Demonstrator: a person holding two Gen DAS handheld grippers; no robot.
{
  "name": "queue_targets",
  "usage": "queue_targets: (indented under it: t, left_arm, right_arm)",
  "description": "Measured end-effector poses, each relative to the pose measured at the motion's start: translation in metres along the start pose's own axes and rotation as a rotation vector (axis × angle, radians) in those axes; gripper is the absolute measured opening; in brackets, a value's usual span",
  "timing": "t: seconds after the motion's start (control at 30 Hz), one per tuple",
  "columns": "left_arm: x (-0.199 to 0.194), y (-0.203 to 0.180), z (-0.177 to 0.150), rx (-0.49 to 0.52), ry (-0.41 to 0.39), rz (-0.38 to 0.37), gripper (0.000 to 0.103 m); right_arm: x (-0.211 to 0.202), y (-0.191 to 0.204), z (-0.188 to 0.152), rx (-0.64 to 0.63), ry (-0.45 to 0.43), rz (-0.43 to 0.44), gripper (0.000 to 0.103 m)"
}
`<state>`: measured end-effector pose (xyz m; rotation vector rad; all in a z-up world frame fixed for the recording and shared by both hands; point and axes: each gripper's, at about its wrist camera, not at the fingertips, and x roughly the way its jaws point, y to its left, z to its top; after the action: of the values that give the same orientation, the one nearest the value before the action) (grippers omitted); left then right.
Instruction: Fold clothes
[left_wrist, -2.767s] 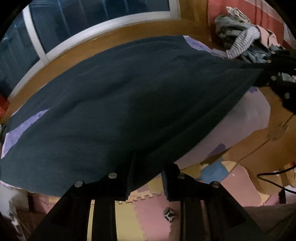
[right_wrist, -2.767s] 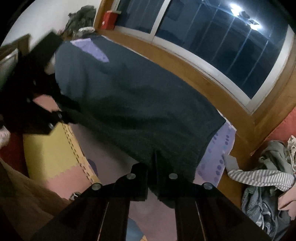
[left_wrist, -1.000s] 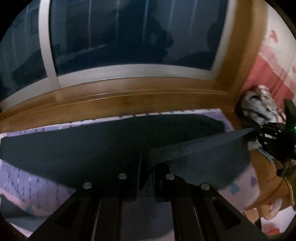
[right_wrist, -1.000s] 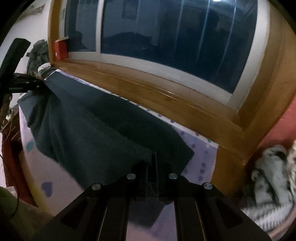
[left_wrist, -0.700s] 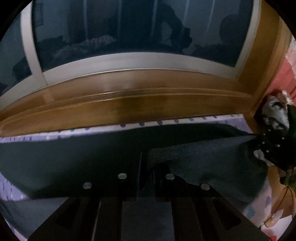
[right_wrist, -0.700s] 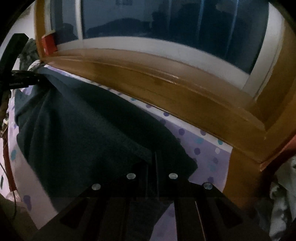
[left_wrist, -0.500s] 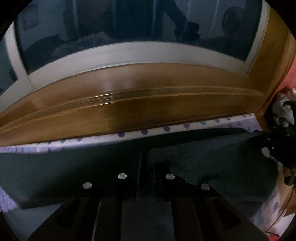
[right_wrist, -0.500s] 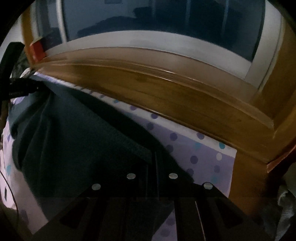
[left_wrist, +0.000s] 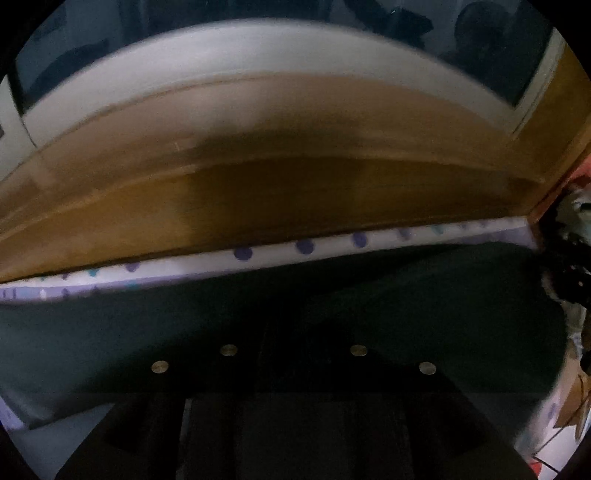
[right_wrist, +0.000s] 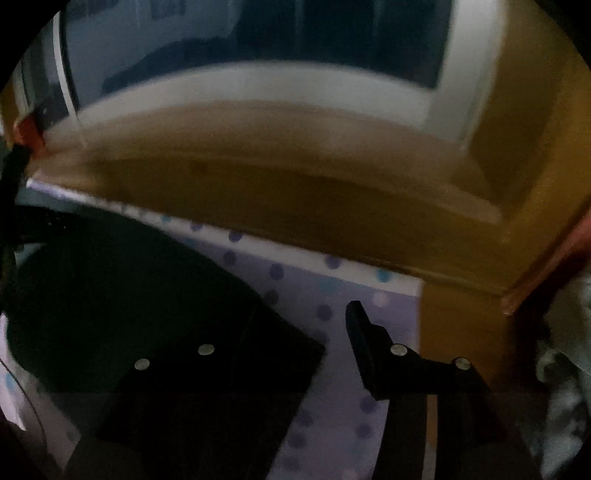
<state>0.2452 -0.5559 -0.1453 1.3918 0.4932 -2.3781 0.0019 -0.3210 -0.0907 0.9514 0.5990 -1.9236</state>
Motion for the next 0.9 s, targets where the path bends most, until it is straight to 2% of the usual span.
queue_targets:
  t: [0.07, 0.13, 0.2, 0.3, 0.4, 0.43, 0.57, 0.67, 0.77, 0.9]
  left_arm:
    - [-0.016, -0.003, -0.004, 0.009, -0.029, -0.004, 0.025]
    - [-0.024, -0.007, -0.009, 0.011, -0.041, -0.005, 0.025]
    - [-0.028, -0.008, -0.015, 0.01, -0.045, -0.014, 0.025]
    - [-0.028, -0.006, -0.022, 0.003, -0.027, -0.012, 0.026]
    - [-0.03, -0.006, -0.027, -0.022, -0.006, -0.018, 0.026]
    - [-0.034, -0.004, -0.03, -0.042, -0.01, -0.018, 0.026]
    - [-0.058, 0.002, -0.042, -0.111, -0.061, -0.046, 0.027]
    - [-0.08, 0.01, -0.06, -0.144, -0.094, -0.011, 0.033]
    - [-0.091, 0.024, -0.084, -0.201, -0.095, 0.026, 0.033]
    - [-0.106, 0.05, -0.125, -0.299, -0.068, 0.061, 0.033]
  right_arm:
    - [-0.022, 0.003, -0.003, 0.004, -0.041, 0.001, 0.049]
    - [-0.034, 0.012, -0.008, 0.011, -0.06, 0.054, 0.049]
    - [-0.035, 0.023, -0.014, 0.018, -0.053, 0.107, 0.049]
    - [-0.012, 0.037, -0.023, 0.03, -0.007, 0.131, 0.049]
    - [0.023, 0.039, -0.032, 0.07, 0.057, 0.13, 0.049]
    - [0.026, 0.038, -0.034, 0.066, 0.023, 0.124, 0.049]
    - [0.026, 0.047, -0.029, 0.05, 0.016, 0.057, 0.049]
    - [0.019, 0.053, -0.029, 0.067, 0.011, 0.019, 0.049]
    - [-0.003, 0.066, -0.03, 0.065, -0.036, 0.023, 0.05]
    - [-0.03, 0.087, -0.033, 0.048, -0.089, 0.081, 0.063]
